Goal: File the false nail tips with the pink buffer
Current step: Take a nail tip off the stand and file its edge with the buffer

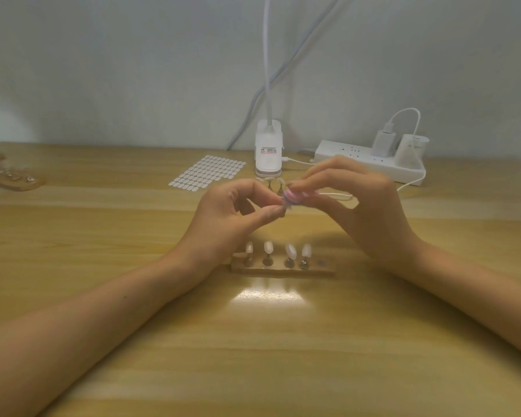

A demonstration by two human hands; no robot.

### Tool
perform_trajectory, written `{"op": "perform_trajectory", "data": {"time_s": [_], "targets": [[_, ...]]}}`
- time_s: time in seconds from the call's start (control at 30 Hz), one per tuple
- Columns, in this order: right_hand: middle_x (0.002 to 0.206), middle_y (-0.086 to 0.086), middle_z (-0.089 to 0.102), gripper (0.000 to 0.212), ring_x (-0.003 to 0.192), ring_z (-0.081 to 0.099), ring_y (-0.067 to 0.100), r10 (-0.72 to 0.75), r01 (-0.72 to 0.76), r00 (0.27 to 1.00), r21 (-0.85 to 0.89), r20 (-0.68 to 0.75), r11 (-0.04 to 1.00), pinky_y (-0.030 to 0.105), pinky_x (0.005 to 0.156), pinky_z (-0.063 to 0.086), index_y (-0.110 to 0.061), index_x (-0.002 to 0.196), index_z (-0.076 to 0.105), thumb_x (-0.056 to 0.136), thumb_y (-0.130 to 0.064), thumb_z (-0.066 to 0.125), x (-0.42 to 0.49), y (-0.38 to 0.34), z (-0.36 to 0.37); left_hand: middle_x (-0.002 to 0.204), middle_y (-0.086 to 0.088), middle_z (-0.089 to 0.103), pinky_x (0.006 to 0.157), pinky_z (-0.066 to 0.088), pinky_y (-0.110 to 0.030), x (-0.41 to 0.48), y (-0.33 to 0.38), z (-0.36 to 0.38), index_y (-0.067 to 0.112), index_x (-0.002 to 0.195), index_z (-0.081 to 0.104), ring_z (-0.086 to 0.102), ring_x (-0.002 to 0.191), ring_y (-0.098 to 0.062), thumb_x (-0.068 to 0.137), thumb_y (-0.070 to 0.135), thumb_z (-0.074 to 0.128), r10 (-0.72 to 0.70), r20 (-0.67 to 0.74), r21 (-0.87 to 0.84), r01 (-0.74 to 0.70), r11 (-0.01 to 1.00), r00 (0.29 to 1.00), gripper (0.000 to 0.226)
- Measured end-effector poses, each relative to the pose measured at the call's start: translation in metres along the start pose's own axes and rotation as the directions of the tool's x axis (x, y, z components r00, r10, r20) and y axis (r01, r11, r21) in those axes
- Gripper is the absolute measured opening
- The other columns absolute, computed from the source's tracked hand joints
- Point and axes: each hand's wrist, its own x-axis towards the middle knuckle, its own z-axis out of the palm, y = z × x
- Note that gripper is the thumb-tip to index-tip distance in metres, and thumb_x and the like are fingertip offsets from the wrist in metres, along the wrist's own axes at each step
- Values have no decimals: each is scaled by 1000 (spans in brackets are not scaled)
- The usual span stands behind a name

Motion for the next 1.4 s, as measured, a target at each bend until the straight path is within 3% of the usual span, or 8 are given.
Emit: {"op": "perform_trajectory", "data": {"time_s": [0.13,0.27,0.63,0.87,1.0,1.13,1.27,1.4], "targets": [[99,8,71,15,93,69,20,-94,94,994,-1,53,996,35,82,56,-5,102,78,86,-6,77,-4,-6,5,66,17,68,55,39,-13,-1,1,1,24,76,71,49,55,1,84,13,79,14,8,19,-14,1000,1000,16],[98,11,72,18,93,70,23,-15,15,1000,10,3,1000,42,79,57,-3,103,77,85,-4,78,-1,-2,3,70,16,69,56,40,-13,0,1,0,21,78,72,48,55,0,83,14,79,3,-2,-23,-3,1000,1000,12],[99,9,71,18,94,69,23,-70,70,997,1,33,998,39,81,56,-3,105,77,87,-3,76,-4,-4,5,67,21,68,55,38,-11,-1,1,2,25,77,70,47,54,1,79,28,78,45,20,-12,-45,999,999,8],[100,8,71,17,92,69,24,-102,102,994,-10,47,995,39,80,56,-5,103,78,87,-3,77,-5,-8,9,63,21,66,54,38,-10,0,-1,1,25,76,70,48,53,2,82,17,82,45,18,8,-45,999,999,16],[100,9,71,19,95,69,18,3,-3,1000,3,-30,1000,40,81,56,-4,105,76,86,-4,75,0,-1,-2,70,19,68,58,40,-10,1,-1,0,24,77,70,49,55,2,84,14,79,33,6,3,-33,999,999,15],[100,7,71,18,94,69,21,-98,98,994,-9,42,995,34,82,56,-5,105,77,87,-4,76,-6,-8,5,63,22,65,54,36,-8,0,1,0,24,77,70,48,52,3,85,12,78,43,23,14,-44,999,999,17],[99,10,72,20,94,70,21,-11,11,1000,-4,-22,1000,41,81,57,-4,105,76,85,-3,77,-2,-3,-1,69,19,68,56,39,-10,0,0,1,20,80,73,50,54,2,83,18,79,30,17,-10,-30,999,999,8],[99,9,71,17,95,69,21,-57,57,998,-13,22,998,38,83,56,-4,104,77,87,-5,76,-3,-6,3,69,19,68,57,39,-12,0,0,1,26,77,71,50,57,2,81,27,77,31,35,-15,-31,999,999,8]]}}
